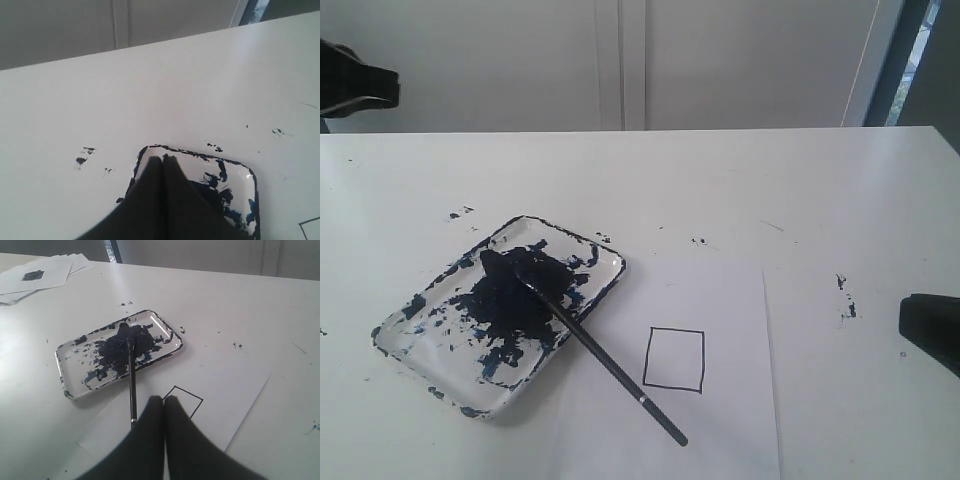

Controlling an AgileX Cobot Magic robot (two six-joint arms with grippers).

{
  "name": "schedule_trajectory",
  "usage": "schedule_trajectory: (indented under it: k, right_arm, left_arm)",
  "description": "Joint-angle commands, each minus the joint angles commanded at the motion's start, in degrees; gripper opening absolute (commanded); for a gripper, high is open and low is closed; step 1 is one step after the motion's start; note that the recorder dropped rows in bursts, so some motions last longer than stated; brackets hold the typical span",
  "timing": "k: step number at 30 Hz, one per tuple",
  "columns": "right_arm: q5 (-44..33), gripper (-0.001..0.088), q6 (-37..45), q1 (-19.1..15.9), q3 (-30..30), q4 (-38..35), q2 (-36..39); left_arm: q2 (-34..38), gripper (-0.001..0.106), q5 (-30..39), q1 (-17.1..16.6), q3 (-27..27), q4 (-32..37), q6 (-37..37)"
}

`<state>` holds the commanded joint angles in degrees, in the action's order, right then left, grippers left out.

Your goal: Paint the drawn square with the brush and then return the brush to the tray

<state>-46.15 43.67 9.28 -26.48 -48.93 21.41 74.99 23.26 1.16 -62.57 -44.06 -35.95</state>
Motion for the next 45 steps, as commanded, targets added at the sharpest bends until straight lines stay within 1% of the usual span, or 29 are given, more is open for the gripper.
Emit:
schedule_trajectory:
  k: [4,9,12,17,20,26,32,38,45]
  right_arm:
    - [0.00,0.0000,0.00,0.00,0.00,0.00,0.00]
    - [0.00,0.0000,0.00,0.00,0.00,0.00,0.00]
    - [0.00,0.0000,0.02,0.00,0.00,0.11,0.00]
    - [0.00,0.0000,0.02,0.00,0.00,0.11,0.00]
    - [-0.11,0.0000,0.02,0.00,0.00,0.11,0.00]
    - [-0.11,0.0000,0.02,0.00,0.00,0.11,0.00]
    - [-1.48,0.0000,0.02,0.00,0.00,0.11,0.00]
    - [-2.63,0.0000,0.02,0.00,0.00,0.11,0.00]
    - [-2.61,0.0000,0.02,0.00,0.00,0.95,0.00]
  left_arm:
    - [-0.34,0.000,0.84,-2.46,1.43,-0.39,-2.83]
    - [-0.97,0.000,1.40,-3.57,3.55,-0.77,-3.08]
    - [-2.85,0.000,-0.73,-4.80,5.97,-0.77,-3.23]
    - [-7.41,0.000,-1.10,-8.08,11.10,-0.67,-3.23]
    - [-11.20,0.000,-2.51,-9.03,14.46,-0.89,-3.23]
    - [-19.05,0.000,-3.16,-9.03,20.48,-1.25,-3.23]
    - [-28.92,0.000,-3.16,-9.03,26.95,-1.39,-3.23]
    - [-38.61,0.000,-0.76,-9.03,33.44,-1.39,-1.74]
    - [-50.22,0.000,3.40,-9.03,39.04,-1.28,-1.10]
